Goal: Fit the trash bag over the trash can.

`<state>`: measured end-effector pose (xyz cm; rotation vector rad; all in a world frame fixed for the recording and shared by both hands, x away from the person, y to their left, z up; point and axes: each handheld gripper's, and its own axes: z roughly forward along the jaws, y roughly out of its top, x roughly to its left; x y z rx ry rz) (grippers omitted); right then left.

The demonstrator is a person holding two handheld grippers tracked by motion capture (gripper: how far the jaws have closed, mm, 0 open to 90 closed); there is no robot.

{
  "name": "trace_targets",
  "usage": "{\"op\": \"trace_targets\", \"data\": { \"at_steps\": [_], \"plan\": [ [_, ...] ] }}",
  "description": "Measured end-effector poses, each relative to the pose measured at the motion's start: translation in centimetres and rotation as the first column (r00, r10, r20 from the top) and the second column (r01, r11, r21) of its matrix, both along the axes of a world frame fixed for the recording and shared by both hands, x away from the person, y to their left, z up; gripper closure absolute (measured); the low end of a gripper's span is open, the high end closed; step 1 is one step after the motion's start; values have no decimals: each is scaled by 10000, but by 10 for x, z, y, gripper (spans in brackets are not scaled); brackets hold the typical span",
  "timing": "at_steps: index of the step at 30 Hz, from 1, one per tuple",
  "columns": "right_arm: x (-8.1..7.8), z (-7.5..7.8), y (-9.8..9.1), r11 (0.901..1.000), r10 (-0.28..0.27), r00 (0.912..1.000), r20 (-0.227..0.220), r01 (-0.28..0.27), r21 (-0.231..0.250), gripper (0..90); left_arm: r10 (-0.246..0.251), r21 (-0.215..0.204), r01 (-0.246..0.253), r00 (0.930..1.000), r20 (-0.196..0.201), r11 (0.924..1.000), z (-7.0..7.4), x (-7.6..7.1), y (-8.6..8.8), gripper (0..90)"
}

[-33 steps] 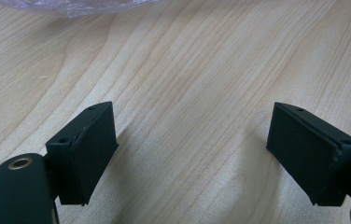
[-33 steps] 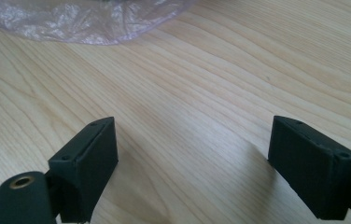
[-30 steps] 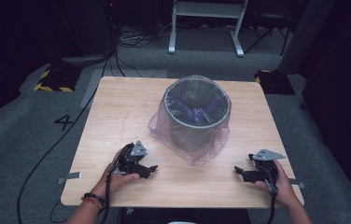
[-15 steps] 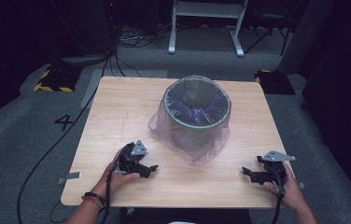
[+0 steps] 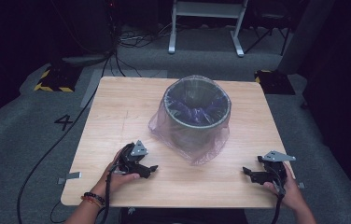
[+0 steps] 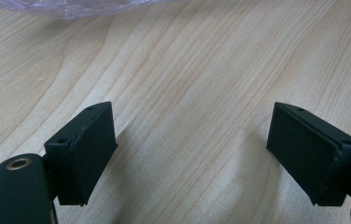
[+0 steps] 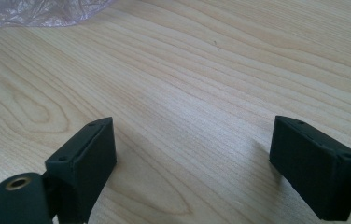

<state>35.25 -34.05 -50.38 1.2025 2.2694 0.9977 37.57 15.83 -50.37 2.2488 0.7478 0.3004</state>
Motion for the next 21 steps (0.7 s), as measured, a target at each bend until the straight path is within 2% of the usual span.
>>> {"op": "trace_targets", "data": {
  "at_steps": [21],
  "plan": [
    [2, 0, 0, 10000, 83, 10000, -33, -83, -2, 138, -29, -32, 29, 10000, -13, 10000, 0, 1, 0, 148]
  ]
}}
